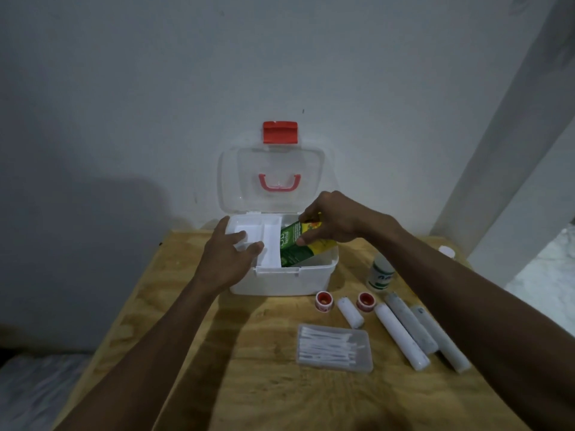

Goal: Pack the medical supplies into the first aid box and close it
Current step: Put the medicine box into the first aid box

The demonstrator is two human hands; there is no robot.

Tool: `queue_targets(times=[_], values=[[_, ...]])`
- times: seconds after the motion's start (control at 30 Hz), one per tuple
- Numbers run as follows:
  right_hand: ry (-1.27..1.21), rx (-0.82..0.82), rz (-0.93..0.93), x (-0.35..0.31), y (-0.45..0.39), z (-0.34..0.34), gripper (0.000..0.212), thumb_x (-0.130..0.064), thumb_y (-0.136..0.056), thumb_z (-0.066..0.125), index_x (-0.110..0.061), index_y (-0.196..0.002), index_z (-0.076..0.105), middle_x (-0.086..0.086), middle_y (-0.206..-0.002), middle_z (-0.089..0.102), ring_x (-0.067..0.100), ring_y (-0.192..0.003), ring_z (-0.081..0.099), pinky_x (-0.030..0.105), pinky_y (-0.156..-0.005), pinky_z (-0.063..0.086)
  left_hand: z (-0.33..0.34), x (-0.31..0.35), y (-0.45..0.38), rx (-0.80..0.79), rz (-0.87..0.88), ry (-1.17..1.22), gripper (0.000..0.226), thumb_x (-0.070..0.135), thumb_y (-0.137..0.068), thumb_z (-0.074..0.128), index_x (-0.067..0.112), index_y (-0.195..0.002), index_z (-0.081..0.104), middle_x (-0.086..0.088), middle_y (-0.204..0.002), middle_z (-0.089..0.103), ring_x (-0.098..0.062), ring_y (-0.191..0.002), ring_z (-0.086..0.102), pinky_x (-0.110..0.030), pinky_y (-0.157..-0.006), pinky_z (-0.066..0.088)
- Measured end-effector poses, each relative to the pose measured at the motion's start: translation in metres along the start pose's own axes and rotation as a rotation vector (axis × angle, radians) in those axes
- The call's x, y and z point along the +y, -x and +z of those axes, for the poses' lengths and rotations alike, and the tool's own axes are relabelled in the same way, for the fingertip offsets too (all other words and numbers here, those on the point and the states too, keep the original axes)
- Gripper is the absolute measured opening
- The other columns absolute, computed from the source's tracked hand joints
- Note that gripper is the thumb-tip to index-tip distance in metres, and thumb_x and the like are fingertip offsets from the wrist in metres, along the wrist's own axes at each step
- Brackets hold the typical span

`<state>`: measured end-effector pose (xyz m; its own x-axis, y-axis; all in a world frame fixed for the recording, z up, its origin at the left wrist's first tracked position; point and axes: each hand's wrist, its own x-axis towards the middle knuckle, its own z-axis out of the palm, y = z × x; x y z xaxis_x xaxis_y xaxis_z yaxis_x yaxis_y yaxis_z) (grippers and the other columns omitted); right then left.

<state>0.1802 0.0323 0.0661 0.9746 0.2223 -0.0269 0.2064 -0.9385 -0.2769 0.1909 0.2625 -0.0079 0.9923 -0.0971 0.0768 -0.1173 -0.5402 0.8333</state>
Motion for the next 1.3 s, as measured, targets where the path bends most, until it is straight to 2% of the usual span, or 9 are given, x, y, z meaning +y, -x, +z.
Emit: queue_targets(times=[0.13, 0.3, 0.47, 0.67, 0.87, 1.0, 1.13, 1.2, 1.3], values=[[-0.052, -0.05, 0.0, -0.005, -0.009, 0.017, 0.058, -0.044, -0.079, 0.076, -0.015, -0.127, 0.064, 0.005, -0.123, 0.067, 0.02, -0.099, 0.066, 0.02, -0.074, 0.05, 0.0, 0.002, 0.001, 0.01, 0.02, -0.043, 0.078, 0.041, -0.083, 0.071, 0.013, -0.147, 0.035, -0.001, -0.149, 0.044, -0.025, -0.133, 0.043, -0.033, -0.102, 0.038], [-0.091, -0.123, 0.025, -0.004, -0.013, 0.028, 0.057, -0.039, -0.079, 0.077, -0.018, -0.13, 0.063, 0.003, -0.126, 0.065, 0.021, -0.104, 0.064, 0.027, -0.085, 0.053, 0.0, 0.003, 0.003, 0.018, 0.05, -0.082, 0.067, 0.04, -0.085, 0.069, 0.012, -0.141, 0.045, 0.0, -0.153, 0.036, -0.026, -0.132, 0.043, -0.032, -0.097, 0.039], [0.088, -0.213, -0.011, -0.01, -0.014, 0.032, 0.058, -0.032, -0.081, 0.077, -0.021, -0.135, 0.057, 0.003, -0.129, 0.062, 0.022, -0.111, 0.059, 0.032, -0.093, 0.048, 0.0, 0.006, 0.004, 0.021, 0.061, -0.109, 0.061, 0.039, -0.085, 0.069, 0.007, -0.135, 0.053, 0.0, -0.153, 0.034, -0.025, -0.133, 0.042, -0.027, -0.094, 0.035], [0.202, -0.283, -0.02, -0.015, -0.022, 0.039, 0.056, -0.028, -0.085, 0.073, -0.024, -0.138, 0.054, 0.002, -0.132, 0.06, 0.022, -0.113, 0.06, 0.039, -0.099, 0.05, -0.002, 0.007, 0.006, 0.021, 0.044, -0.073, 0.064, 0.036, -0.085, 0.07, 0.009, -0.138, 0.048, -0.001, -0.15, 0.04, -0.026, -0.13, 0.044, -0.027, -0.09, 0.035], [-0.155, -0.226, 0.104, -0.016, -0.02, 0.039, 0.04, -0.016, -0.095, 0.059, -0.009, -0.134, 0.056, 0.008, -0.13, 0.063, 0.02, -0.104, 0.064, 0.032, -0.09, 0.056, -0.001, 0.007, 0.005, 0.021, 0.038, -0.083, 0.062, 0.037, -0.084, 0.07, 0.009, -0.136, 0.051, -0.001, -0.148, 0.041, -0.025, -0.128, 0.045, -0.027, -0.09, 0.037], [-0.382, -0.181, 0.188, -0.016, -0.014, 0.038, 0.04, -0.014, -0.096, 0.058, -0.009, -0.135, 0.055, 0.011, -0.132, 0.06, 0.023, -0.107, 0.063, 0.031, -0.081, 0.059, -0.002, 0.006, 0.005, 0.015, 0.039, -0.097, 0.061, 0.041, -0.084, 0.069, 0.009, -0.133, 0.055, -0.001, -0.151, 0.038, -0.027, -0.13, 0.044, -0.035, -0.1, 0.041], [-0.549, -0.133, 0.258, -0.02, -0.009, 0.042, 0.04, -0.019, -0.098, 0.054, -0.018, -0.137, 0.046, 0.011, -0.126, 0.06, 0.026, -0.106, 0.062, 0.043, -0.085, 0.059, -0.001, 0.008, 0.006, 0.028, 0.044, -0.116, 0.058, 0.04, -0.085, 0.069, 0.009, -0.132, 0.056, -0.001, -0.149, 0.039, -0.026, -0.129, 0.044, -0.033, -0.097, 0.041], [-0.599, -0.105, 0.248, -0.023, -0.006, 0.046, 0.041, -0.026, -0.1, 0.05, -0.021, -0.14, 0.038, 0.012, -0.125, 0.06, 0.026, -0.108, 0.062, 0.044, -0.087, 0.058, -0.002, 0.008, 0.006, 0.026, 0.044, -0.114, 0.058, 0.04, -0.085, 0.069, 0.008, -0.131, 0.057, -0.001, -0.15, 0.038, -0.026, -0.13, 0.043, -0.034, -0.1, 0.04], [-0.575, -0.053, 0.202, -0.028, -0.004, 0.052, 0.049, -0.036, -0.101, 0.047, -0.025, -0.145, 0.028, 0.011, -0.138, 0.054, 0.024, -0.114, 0.059, 0.042, -0.096, 0.053, -0.002, 0.009, 0.007, 0.025, 0.045, -0.108, 0.057, 0.039, -0.086, 0.068, 0.007, -0.132, 0.056, -0.001, -0.151, 0.037, -0.025, -0.131, 0.042, -0.034, -0.101, 0.039]])
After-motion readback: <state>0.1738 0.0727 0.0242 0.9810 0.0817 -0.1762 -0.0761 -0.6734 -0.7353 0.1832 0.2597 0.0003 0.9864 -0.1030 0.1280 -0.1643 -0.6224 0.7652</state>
